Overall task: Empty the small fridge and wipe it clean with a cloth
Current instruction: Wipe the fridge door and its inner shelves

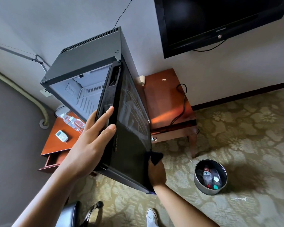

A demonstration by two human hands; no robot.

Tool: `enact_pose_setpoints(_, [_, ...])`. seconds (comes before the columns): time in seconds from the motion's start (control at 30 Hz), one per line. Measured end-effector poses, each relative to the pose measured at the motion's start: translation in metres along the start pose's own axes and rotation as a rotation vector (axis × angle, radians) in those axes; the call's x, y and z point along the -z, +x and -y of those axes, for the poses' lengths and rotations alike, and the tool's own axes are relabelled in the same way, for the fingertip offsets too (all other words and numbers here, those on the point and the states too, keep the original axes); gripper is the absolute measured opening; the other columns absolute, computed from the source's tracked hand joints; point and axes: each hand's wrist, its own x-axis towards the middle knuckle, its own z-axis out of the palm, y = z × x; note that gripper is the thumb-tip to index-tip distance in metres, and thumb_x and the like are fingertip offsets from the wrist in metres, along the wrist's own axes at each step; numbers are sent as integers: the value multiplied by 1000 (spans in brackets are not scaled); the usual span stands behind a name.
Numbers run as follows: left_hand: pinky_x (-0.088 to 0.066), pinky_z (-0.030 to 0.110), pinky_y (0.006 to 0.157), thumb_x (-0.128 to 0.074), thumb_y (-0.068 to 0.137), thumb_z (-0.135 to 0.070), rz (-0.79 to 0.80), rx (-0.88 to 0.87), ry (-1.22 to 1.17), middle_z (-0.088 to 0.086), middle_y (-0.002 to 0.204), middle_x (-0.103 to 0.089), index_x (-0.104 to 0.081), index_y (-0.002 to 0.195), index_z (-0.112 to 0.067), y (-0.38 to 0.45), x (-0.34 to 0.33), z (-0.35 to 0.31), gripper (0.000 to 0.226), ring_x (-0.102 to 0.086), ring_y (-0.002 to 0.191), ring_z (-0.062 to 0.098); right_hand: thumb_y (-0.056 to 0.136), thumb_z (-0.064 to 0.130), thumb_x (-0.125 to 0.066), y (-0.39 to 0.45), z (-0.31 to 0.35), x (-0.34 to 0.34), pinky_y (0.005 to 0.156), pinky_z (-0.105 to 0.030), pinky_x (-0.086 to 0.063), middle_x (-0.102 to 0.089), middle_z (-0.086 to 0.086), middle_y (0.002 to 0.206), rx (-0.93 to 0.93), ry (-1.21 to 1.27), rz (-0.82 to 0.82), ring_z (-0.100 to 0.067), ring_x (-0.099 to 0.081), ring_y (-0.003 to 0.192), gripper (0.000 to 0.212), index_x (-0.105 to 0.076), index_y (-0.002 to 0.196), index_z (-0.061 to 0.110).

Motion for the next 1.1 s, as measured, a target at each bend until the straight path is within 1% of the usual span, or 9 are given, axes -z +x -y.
enact_pose_setpoints(0.07, [-6, 25, 116, -41, 84, -72, -11, 29, 40, -28, 167, -6, -27, 140, -76, 3, -1, 7, 58, 5, 148, -16, 96, 57, -48, 18, -42, -6, 88, -37, -52, -67, -13, 123, -107, -95, 35, -33, -66, 110, 56, -59, 131, 14])
enact_pose_setpoints(0.17, [-7, 28, 117, -41, 83, -72, -6, 72, 58, -27, 167, -4, -25, 138, -78, 3, 0, 11, 57, 3, 150, -11, 100, 44, -52, 27, -62, -9, 93, -36, -49, -64, -19, 131, -146, -78, 51, -35, -62, 119, 51, -55, 136, 9])
enact_pose_setpoints(0.37, [-10, 29, 117, -42, 83, -71, -27, 79, 28, -28, 167, -4, -26, 138, -79, 2, 1, 11, 57, 0, 148, -11, 82, 64, -48, 10, 5, -4, 96, -42, -49, -68, -4, 113, -64, 118, -1, -31, -64, 108, 59, -60, 122, 23])
enact_pose_setpoints(0.5, [-8, 26, 117, -43, 84, -69, -23, 82, -8, -27, 167, -6, -29, 138, -77, 2, 3, 11, 56, 2, 147, -16, 88, 55, -65, -25, 123, 7, 82, -31, -47, -70, 2, 99, 173, 253, -105, -19, -65, 95, 39, -67, 112, 24])
enact_pose_setpoints(0.57, [-7, 24, 117, -43, 85, -68, -26, 80, -23, -27, 167, -8, -31, 139, -75, 2, 4, 12, 56, 3, 145, -22, 84, 57, -66, -50, 181, 11, 83, -31, -49, -72, 5, 101, 352, 334, -139, -15, -65, 95, 41, -69, 109, 24])
enact_pose_setpoints(0.7, [-8, 25, 118, -45, 84, -70, -33, 78, -36, -28, 167, -6, -31, 139, -75, 3, 0, 9, 57, 3, 140, -28, 80, 60, -62, -73, 221, 19, 83, -33, -51, -71, 6, 94, 571, 423, -134, -14, -67, 92, 45, -69, 102, 22])
enact_pose_setpoints(0.87, [-9, 30, 119, -45, 84, -69, -21, 86, 5, -28, 167, -1, -26, 140, -77, 2, -1, 7, 59, 4, 150, -11, 74, 70, -59, -18, 172, 9, 85, -39, -55, -74, 4, 97, 316, 317, -124, -22, -69, 95, 56, -69, 108, 27])
enact_pose_setpoints(1.0, [-11, 27, 115, -50, 83, -60, -11, 93, 33, -29, 166, -1, -26, 138, -79, 5, 3, 8, 63, 1, 146, -14, 87, 62, -59, 31, 94, 2, 86, -38, -51, -71, -13, 111, 48, 92, -78, -34, -66, 103, 54, -65, 117, 18])
enact_pose_setpoints(1.1, [-12, 25, 114, -51, 82, -56, -10, 83, 40, -31, 165, -1, -24, 137, -80, 4, 1, 8, 66, 2, 141, -19, 89, 59, -57, 40, 16, 1, 90, -39, -48, -67, -14, 119, -138, 32, 34, -33, -63, 103, 50, -61, 121, 20])
